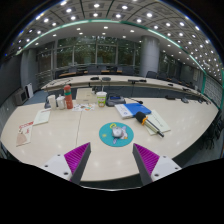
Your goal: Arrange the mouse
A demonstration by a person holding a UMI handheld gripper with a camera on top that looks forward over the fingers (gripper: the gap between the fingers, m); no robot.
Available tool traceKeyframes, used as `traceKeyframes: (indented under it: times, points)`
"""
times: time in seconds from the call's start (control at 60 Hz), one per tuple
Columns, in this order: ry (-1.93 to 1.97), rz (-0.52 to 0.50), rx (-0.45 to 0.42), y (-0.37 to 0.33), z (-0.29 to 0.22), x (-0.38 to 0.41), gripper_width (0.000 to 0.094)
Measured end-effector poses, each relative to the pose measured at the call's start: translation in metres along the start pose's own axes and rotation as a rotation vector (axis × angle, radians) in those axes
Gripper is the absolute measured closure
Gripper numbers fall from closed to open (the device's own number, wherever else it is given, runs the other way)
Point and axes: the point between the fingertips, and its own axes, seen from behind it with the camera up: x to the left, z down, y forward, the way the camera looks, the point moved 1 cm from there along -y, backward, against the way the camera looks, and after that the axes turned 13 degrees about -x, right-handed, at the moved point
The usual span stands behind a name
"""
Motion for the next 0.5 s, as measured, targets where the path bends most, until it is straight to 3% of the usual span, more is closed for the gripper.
traceKeyframes:
  times: [0.217, 0.5]
  points:
    - [-0.021, -0.004, -0.012, -0.065, 0.006, 0.006, 0.0077]
    - [-0.008, 0.013, -0.03, -0.082, 0.007, 0.003, 0.0078]
